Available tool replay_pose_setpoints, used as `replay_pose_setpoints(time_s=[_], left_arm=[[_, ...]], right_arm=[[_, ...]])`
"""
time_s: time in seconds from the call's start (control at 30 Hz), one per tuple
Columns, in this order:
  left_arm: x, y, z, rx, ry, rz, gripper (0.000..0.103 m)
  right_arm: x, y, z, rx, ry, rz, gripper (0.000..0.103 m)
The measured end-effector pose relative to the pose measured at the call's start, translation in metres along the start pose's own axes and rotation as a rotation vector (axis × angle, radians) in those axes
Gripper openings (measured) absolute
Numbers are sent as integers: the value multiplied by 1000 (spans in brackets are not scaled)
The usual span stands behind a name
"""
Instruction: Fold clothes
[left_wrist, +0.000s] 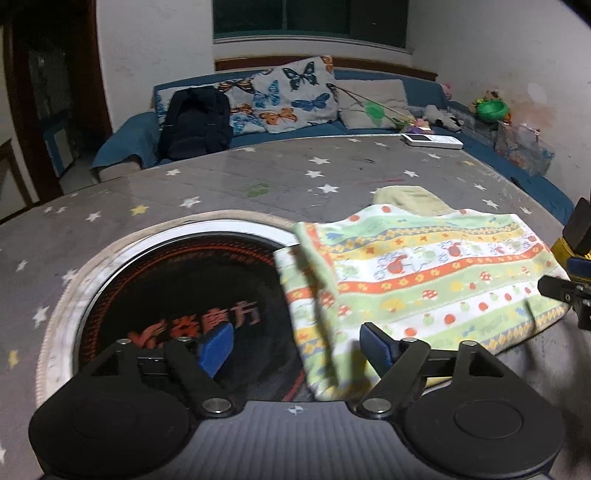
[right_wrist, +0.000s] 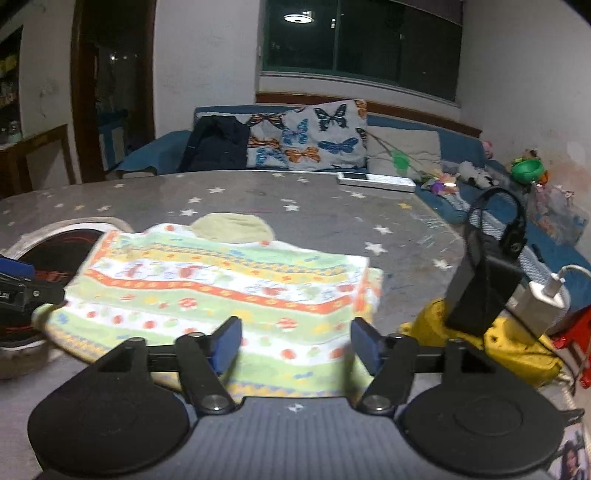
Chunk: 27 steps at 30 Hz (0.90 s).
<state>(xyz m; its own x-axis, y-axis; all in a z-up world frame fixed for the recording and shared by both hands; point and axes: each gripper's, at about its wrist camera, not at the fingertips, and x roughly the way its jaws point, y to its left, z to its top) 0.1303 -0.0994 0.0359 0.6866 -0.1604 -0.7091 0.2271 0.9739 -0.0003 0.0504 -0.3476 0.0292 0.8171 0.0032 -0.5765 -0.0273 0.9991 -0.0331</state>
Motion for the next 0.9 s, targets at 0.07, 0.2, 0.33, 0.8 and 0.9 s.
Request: replay_pose_setpoints(time_s=[0.07,0.2,0.33,0.8,0.9], left_arm=[[-7,7,-4,-15,-2,7,83],[-21,16,-16,-10,-12,61,90],[-33,26,-30,-25,-7,91,94],[-65,72,-74,-154,1,204,103],[-68,83,-81,-173,7,240,103]], right_arm=[[-6,10,-2,-9,-4,30,72],[-12,34,-6,-49,-8,92,80],[-17,59,-10,-89,-11,153,80],[-34,139,-29,-238,-13,379,86],[-36,156,-33,-268,-11,425,86]])
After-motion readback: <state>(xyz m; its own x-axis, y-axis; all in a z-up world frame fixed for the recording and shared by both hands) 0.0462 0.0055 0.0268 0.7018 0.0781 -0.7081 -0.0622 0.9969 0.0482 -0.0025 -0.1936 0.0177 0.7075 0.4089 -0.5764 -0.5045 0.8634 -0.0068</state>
